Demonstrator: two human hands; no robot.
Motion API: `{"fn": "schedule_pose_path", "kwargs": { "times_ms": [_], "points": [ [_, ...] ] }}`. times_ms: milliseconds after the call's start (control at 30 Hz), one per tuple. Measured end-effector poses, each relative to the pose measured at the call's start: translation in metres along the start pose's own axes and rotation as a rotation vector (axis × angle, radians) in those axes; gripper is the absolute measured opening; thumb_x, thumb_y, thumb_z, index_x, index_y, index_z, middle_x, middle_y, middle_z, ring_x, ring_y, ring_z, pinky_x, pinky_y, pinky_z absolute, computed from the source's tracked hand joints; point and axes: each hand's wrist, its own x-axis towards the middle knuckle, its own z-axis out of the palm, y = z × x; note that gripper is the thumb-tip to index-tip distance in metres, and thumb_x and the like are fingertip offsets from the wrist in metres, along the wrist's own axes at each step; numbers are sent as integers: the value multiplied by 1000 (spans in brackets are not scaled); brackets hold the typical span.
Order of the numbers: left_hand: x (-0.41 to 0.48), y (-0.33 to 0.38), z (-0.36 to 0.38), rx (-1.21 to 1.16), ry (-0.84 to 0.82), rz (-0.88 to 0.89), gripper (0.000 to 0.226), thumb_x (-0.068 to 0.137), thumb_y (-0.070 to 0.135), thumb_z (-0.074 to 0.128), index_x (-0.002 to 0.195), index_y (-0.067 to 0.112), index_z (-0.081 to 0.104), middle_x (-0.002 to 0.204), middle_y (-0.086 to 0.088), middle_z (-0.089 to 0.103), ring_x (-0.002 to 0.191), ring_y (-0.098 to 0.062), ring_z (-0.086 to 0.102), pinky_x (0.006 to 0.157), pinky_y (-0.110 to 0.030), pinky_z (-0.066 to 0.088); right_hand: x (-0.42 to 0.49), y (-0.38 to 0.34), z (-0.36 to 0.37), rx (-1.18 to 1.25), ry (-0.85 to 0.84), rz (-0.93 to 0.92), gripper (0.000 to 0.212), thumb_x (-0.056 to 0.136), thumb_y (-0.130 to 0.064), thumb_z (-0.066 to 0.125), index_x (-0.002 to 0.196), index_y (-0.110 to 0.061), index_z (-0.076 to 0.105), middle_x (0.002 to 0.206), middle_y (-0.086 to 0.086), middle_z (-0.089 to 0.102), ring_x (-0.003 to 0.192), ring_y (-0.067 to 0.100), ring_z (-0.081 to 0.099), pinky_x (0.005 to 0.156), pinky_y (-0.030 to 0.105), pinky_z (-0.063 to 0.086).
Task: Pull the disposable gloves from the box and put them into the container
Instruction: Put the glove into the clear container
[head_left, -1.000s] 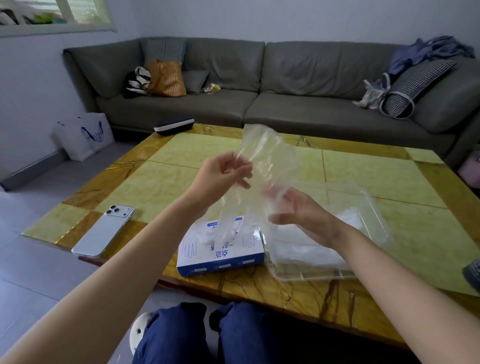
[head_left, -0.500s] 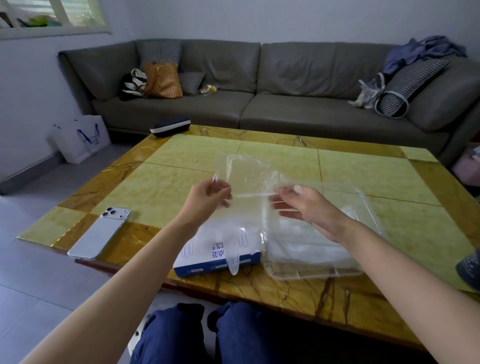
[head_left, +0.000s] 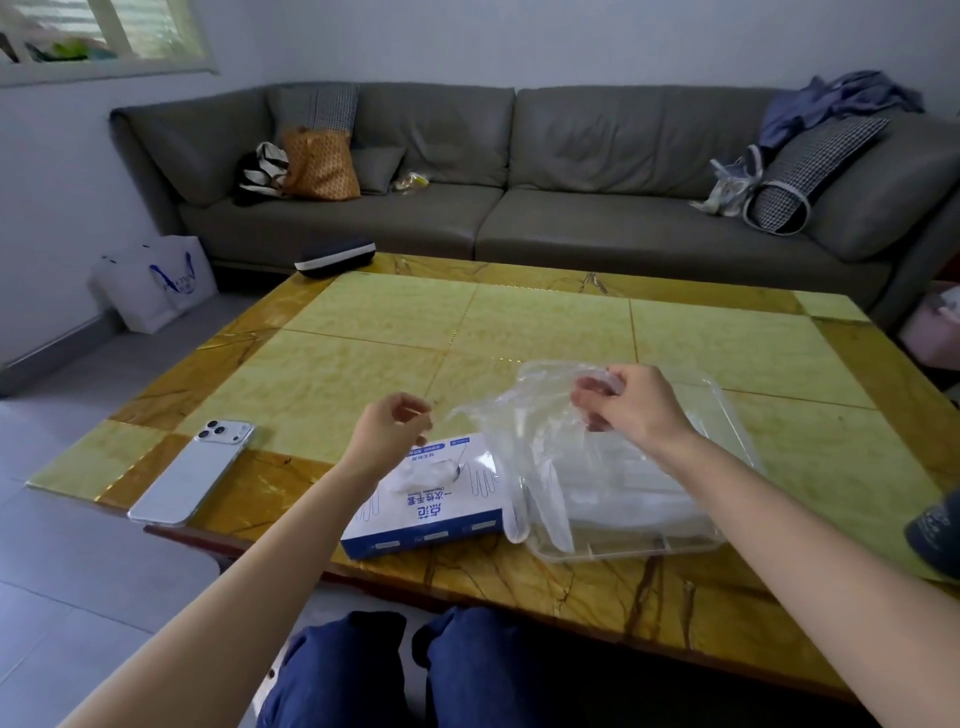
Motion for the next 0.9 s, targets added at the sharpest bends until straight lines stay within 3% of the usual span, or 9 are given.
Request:
{"fn": "schedule_pose_path", "kwargs": {
  "times_ms": [67, 167, 300, 367, 467, 533, 633, 767, 900],
  "points": [
    [3, 15, 1, 46, 77, 94, 24, 89, 0, 52, 111, 12, 53, 104, -3, 58, 90, -16, 57, 67, -17, 44, -2, -4, -7, -100, -18, -22, 25, 82, -4, 70, 91, 17, 60, 73, 17, 64, 55, 18, 59, 66, 34, 57],
    [-4, 46, 16, 143, -53, 315, 44, 84, 9, 62, 125, 14, 45, 122, 0, 50, 112, -15, 50, 90, -23, 44, -2, -4, -10, -151, -41, -12, 27, 82, -3, 69, 95, 18, 58, 87, 28, 67, 53, 18, 60, 61, 29, 56],
    [-26, 62, 57, 666, -158, 544, 83, 77, 47, 67, 144, 24, 23, 143, 2, 31, 129, -15, 32, 110, -37, 26, -3, 0, -10, -115, -136, 30, 16, 81, 0, 70, 94, 7, 62, 84, 12, 65, 51, 19, 58, 51, 24, 55],
    [-26, 63, 70, 816, -92, 607, 68, 83, 46, 61, 140, 24, 30, 137, 3, 40, 125, -16, 38, 107, -35, 26, -4, 2, -12, -137, -195, 33, 14, 81, 0, 69, 93, 3, 62, 80, 6, 63, 51, 19, 58, 50, 23, 52],
    [-13, 71, 72, 693, -81, 580, 23, 94, 27, 52, 115, 21, 59, 111, 4, 65, 100, -17, 60, 95, -36, 45, -1, 7, -22, -269, -238, 14, 13, 81, -1, 69, 92, -2, 61, 83, 0, 63, 52, 13, 61, 49, 19, 49],
    [-3, 79, 71, 681, -124, 556, 20, 96, 22, 51, 107, 17, 66, 105, 1, 69, 92, -18, 64, 84, -37, 53, 5, 11, -33, -483, -227, -46, 9, 83, -4, 65, 91, -2, 62, 90, -5, 62, 60, 6, 61, 54, 21, 52],
    [12, 97, 68, 709, -163, 564, 19, 94, 17, 55, 106, 13, 69, 107, 0, 69, 92, -15, 64, 78, -26, 51, 19, 8, -47, -783, -117, -179, 7, 87, -8, 60, 91, -9, 65, 89, -2, 65, 82, 17, 64, 74, 32, 53],
    [30, 132, 61, 464, 2, 681, 17, 88, 3, 61, 97, 9, 73, 96, -4, 71, 88, -14, 64, 77, -13, 43, 36, -17, -65, -714, 180, -353, 16, 86, 1, 58, 97, -10, 63, 89, 4, 68, 86, 23, 64, 77, 38, 53],
    [26, 151, 51, 277, 162, 885, 25, 87, -4, 56, 93, 11, 75, 86, 11, 66, 82, 6, 57, 75, 4, 36, 39, -28, -87, -582, 439, -714, 8, 86, 1, 57, 87, -6, 60, 84, 7, 62, 82, 25, 57, 71, 39, 48]
  ]
}}
